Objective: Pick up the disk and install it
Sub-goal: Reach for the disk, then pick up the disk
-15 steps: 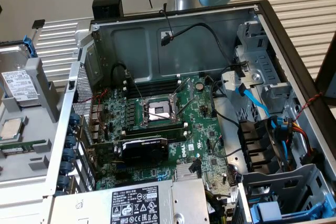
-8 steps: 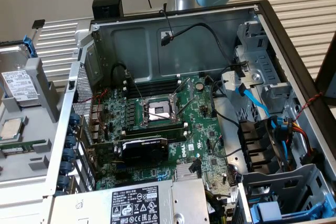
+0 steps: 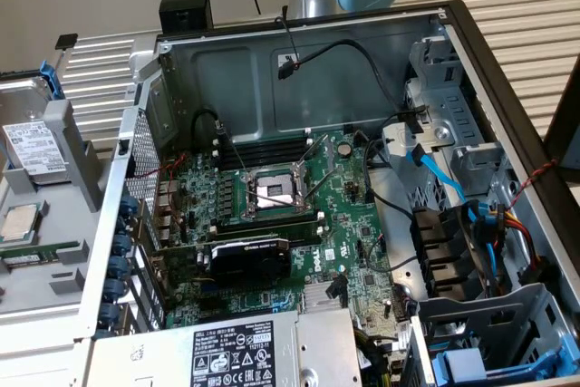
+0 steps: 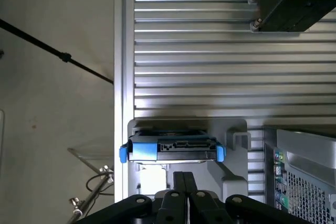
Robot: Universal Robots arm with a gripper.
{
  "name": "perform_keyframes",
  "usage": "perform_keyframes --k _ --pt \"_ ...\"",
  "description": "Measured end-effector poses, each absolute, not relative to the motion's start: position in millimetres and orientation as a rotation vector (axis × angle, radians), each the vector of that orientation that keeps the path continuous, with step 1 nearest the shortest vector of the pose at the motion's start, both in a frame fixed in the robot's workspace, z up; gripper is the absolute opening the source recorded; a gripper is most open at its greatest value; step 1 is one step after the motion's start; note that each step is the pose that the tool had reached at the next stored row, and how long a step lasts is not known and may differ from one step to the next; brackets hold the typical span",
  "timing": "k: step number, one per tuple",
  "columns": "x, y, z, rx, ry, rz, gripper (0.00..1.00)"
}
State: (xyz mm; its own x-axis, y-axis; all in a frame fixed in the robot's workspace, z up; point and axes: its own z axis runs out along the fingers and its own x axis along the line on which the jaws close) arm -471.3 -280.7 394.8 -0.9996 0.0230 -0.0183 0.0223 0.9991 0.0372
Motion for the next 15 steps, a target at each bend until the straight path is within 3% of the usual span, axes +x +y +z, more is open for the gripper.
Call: perform_keyframes --k 15 --pt "-471.7 -280.5 394.8 -0.098 3.122 0.059 0.11"
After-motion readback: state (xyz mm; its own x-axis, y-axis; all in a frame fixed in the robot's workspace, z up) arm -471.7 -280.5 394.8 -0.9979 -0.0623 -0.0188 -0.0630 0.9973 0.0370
